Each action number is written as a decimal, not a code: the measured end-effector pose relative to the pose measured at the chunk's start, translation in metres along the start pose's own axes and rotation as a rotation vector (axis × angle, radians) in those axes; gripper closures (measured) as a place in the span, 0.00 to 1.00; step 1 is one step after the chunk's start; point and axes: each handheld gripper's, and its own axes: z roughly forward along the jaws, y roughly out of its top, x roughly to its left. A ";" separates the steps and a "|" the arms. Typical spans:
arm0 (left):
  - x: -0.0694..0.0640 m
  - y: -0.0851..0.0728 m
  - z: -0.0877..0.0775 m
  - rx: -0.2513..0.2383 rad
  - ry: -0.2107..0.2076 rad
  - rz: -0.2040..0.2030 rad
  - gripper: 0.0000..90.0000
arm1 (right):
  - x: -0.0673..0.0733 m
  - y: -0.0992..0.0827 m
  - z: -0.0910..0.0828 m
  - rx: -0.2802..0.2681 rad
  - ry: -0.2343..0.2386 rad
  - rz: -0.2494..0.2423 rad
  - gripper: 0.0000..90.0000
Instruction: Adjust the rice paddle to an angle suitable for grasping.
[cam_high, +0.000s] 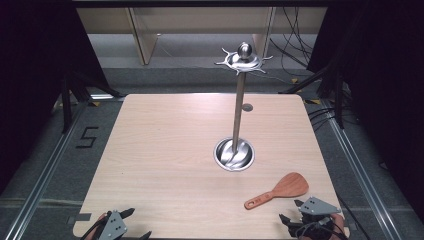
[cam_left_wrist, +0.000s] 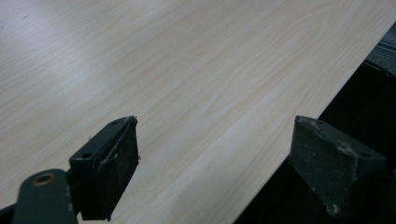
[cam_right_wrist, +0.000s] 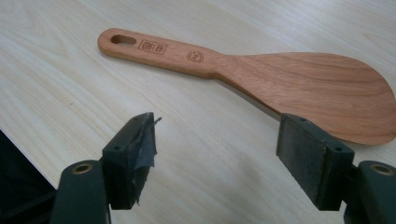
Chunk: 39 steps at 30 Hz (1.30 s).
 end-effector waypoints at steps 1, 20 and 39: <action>0.000 0.000 0.000 0.003 -0.001 -0.003 0.17 | 0.000 0.000 0.000 -0.002 0.000 0.000 0.33; 0.000 0.000 0.001 0.008 0.001 0.022 0.17 | 0.000 0.000 0.003 0.008 0.001 -0.008 0.33; 0.002 -0.001 0.003 0.022 0.000 0.032 0.17 | 0.001 0.023 0.004 0.005 0.034 -0.116 0.34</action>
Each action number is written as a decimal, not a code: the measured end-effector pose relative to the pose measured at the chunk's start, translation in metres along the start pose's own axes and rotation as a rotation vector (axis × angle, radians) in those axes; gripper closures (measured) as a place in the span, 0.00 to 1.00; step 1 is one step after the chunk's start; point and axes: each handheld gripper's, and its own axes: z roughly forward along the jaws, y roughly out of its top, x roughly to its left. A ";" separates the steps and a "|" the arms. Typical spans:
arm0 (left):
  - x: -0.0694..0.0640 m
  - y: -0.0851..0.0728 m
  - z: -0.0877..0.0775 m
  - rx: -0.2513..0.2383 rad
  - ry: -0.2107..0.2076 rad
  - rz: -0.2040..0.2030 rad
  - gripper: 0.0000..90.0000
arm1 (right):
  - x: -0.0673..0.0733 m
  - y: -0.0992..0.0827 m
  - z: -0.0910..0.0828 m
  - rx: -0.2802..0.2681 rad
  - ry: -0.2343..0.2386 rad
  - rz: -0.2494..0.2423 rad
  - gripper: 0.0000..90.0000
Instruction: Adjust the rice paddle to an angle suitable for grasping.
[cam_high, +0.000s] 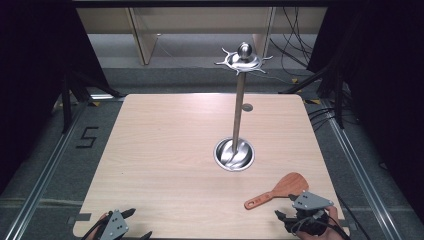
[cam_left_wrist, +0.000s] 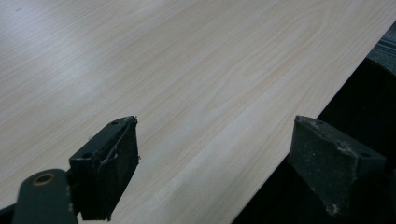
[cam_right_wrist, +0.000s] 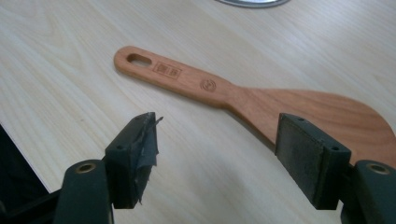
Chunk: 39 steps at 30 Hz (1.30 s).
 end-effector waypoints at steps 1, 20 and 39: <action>-0.003 -0.001 0.001 -0.012 -0.004 -0.041 0.17 | 0.000 0.002 0.001 -0.001 0.000 -0.005 0.35; -0.002 0.000 0.002 -0.010 -0.010 -0.038 0.17 | 0.001 0.035 0.035 0.086 0.081 -0.099 0.37; -0.002 0.001 0.001 0.021 -0.015 -0.033 0.17 | -0.002 0.051 0.063 0.188 0.158 -0.104 0.35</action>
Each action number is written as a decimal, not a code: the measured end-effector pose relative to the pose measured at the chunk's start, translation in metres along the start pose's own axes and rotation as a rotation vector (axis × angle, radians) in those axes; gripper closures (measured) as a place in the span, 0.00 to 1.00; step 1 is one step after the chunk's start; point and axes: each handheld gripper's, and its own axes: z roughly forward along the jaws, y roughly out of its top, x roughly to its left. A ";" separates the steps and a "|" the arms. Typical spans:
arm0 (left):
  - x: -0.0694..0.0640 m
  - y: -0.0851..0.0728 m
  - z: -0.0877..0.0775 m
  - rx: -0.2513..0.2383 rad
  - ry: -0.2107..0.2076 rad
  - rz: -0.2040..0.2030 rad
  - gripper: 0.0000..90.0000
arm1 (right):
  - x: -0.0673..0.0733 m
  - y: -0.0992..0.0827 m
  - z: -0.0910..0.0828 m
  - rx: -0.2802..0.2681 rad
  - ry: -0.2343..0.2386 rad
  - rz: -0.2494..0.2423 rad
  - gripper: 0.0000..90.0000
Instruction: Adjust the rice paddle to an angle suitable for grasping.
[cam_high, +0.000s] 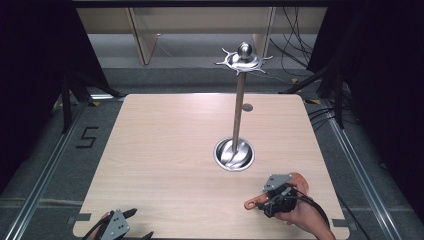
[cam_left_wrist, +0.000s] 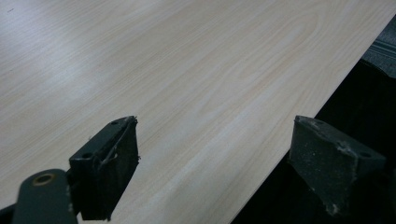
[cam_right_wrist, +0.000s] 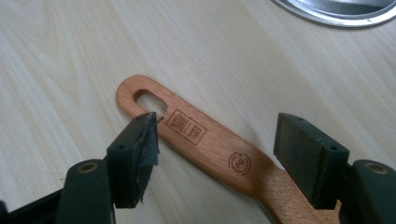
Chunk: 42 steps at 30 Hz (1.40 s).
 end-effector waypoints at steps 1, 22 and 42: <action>0.000 0.000 0.001 -0.026 0.011 0.001 0.17 | -0.001 0.000 0.003 -0.010 -0.008 -0.009 0.35; 0.001 0.001 0.000 -0.021 -0.002 0.017 0.17 | -0.008 0.011 0.007 0.088 0.036 -0.008 0.44; -0.002 0.000 0.000 -0.044 -0.006 -0.020 0.17 | 0.001 0.022 0.002 0.219 0.034 0.002 0.59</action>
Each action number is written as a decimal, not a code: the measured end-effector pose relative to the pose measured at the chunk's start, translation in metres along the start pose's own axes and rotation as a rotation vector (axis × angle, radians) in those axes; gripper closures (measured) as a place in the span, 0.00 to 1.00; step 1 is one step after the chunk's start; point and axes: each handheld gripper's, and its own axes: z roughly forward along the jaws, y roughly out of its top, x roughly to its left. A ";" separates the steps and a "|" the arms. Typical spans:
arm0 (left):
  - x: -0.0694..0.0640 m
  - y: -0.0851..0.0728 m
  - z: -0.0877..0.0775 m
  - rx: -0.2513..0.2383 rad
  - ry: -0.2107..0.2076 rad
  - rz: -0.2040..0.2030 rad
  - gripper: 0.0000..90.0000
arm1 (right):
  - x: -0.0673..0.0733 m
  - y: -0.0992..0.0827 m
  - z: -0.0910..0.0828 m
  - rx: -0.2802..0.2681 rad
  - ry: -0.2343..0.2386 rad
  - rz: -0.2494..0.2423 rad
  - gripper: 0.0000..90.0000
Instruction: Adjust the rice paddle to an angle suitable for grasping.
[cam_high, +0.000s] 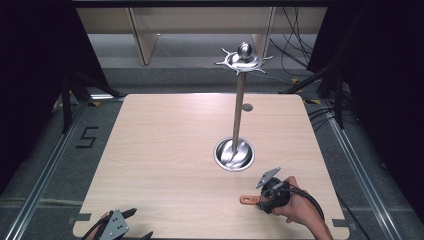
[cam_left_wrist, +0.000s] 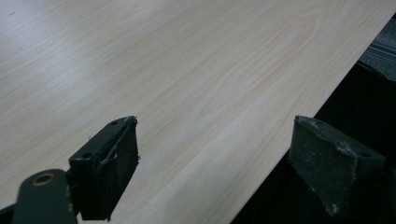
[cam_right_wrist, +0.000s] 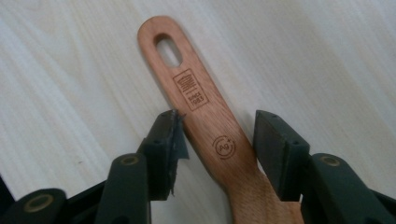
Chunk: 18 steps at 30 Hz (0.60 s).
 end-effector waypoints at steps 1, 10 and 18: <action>0.000 0.000 0.000 0.000 0.000 0.000 0.17 | 0.000 0.000 0.000 0.000 0.000 0.000 0.59; 0.001 0.000 0.001 0.010 -0.002 0.025 0.17 | 0.001 0.009 0.000 0.069 -0.030 -0.050 0.68; 0.000 0.000 0.001 0.021 -0.012 -0.003 0.17 | 0.003 0.023 0.004 0.137 -0.010 -0.097 0.68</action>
